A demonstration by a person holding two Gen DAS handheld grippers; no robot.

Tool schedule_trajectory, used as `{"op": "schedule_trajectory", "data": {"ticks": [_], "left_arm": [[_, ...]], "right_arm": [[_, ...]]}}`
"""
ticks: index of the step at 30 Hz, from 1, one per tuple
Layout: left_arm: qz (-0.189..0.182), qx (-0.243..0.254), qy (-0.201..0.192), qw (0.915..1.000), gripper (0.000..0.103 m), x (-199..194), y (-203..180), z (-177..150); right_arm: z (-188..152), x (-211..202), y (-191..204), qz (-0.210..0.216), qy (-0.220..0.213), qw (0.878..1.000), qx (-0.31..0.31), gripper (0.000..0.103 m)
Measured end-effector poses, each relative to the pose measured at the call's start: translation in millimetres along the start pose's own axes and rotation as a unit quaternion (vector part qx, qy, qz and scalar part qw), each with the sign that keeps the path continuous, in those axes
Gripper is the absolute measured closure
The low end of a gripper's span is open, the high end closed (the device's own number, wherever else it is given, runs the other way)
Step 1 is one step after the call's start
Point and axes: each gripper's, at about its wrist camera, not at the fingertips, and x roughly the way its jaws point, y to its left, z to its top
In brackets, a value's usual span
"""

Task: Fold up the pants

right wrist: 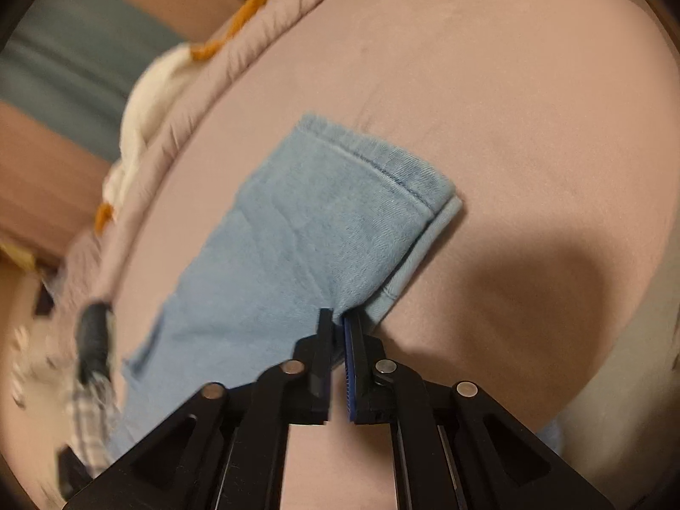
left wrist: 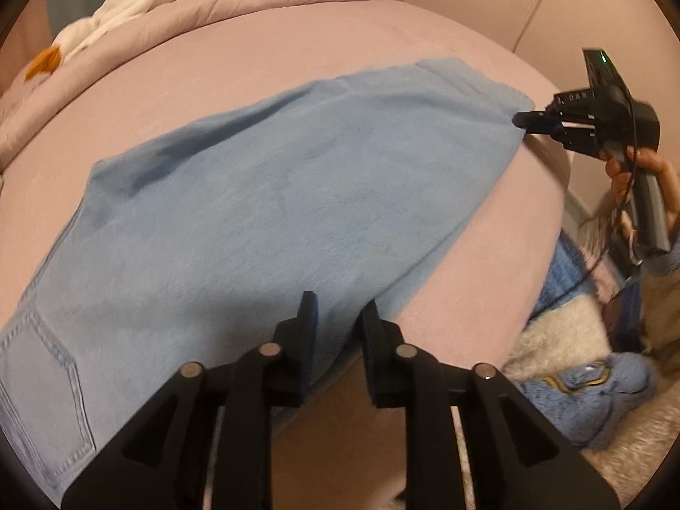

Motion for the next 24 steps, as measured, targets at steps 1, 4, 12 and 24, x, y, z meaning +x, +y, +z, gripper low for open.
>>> {"op": "schedule_trajectory", "data": {"ticks": [1, 4, 12, 24], "left_arm": [[-0.01, -0.009, -0.003, 0.9999, 0.081, -7.7, 2.4, -2.3], [-0.064, -0.051, -0.032, 0.9961, 0.077, -34.1, 17.7, -9.0], [-0.004, -0.226, -0.083, 0.9706, 0.067, -46.4, 102.0, -22.6], [-0.001, -0.276, -0.091, 0.9569, 0.068, -73.3, 128.3, -98.7]], "right_arm": [[2.6, -2.8, -1.1, 0.003, 0.002, 1.0, 0.003, 0.099], [9.0, -24.2, -3.4, -0.027, -0.039, 0.999, -0.002, 0.084], [-31.9, -7.8, 107.6, 0.031, -0.016, 0.975, -0.219, 0.07], [-170.2, 63.5, 236.2, 0.082, 0.151, 0.841, -0.513, 0.073]]}}
